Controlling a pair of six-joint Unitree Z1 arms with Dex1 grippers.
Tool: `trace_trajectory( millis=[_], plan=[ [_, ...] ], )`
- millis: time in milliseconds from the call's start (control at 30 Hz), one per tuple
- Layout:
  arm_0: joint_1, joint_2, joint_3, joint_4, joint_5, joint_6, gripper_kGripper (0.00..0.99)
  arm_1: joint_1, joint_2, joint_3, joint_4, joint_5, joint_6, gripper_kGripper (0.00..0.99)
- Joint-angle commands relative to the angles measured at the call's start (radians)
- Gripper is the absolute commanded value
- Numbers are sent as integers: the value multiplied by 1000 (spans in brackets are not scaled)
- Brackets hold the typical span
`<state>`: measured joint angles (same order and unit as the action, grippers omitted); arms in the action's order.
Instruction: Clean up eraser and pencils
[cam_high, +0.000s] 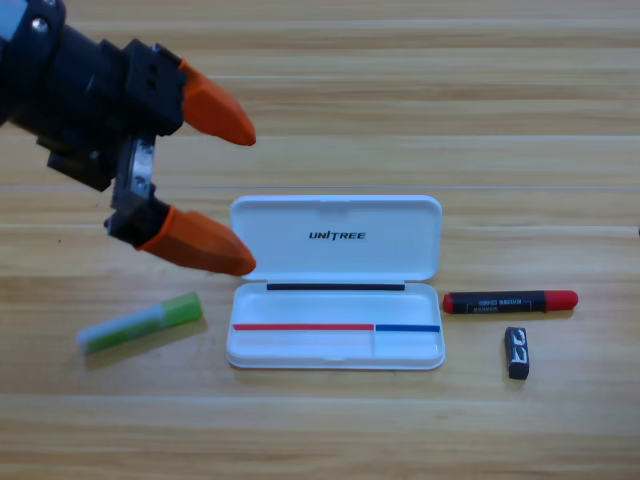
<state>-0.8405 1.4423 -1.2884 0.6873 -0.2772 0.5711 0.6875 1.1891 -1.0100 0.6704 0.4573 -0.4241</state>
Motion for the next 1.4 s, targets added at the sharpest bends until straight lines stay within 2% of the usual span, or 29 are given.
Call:
trace_trajectory(
  millis=[33, 400, 467, 567, 667, 733, 833, 967, 1033, 1200, 1400],
  plan=[
    [-23, 7, 29, 9, 13, 13, 989, 83, 35, -7, -17, -35, 11, 989],
    [-22, 12, 34, 20, 29, 27, 990, 84, 50, 11, 8, -63, 28, 989],
    [-22, 20, 3, 47, 69, 44, 990, 84, 66, 1, 26, -101, 51, 989],
    [-15, 72, -104, 159, 154, 84, 989, 84, 127, -39, 84, -174, 125, 989],
    [75, 135, -207, 265, 257, 138, 988, 83, 149, -24, 98, -250, 203, 989],
    [152, 179, -273, 331, 306, 174, 988, 80, 227, -62, 135, -252, 331, 989],
    [256, 251, -333, 394, 346, 217, 986, 53, 320, -87, 135, -244, 426, 986],
    [344, 349, -328, 396, 392, 228, 983, 53, 466, -87, 124, -227, 429, 986],
    [367, 391, -315, 396, 394, 227, 983, 53, 538, -110, 123, -284, 510, 989],
    [385, 464, -266, 396, 358, 214, 982, 53, 670, -133, 80, -388, 757, 990],
    [385, 486, -223, 396, 322, 211, 982, 53, 754, -134, -3, -397, 904, 950]
  ],
)
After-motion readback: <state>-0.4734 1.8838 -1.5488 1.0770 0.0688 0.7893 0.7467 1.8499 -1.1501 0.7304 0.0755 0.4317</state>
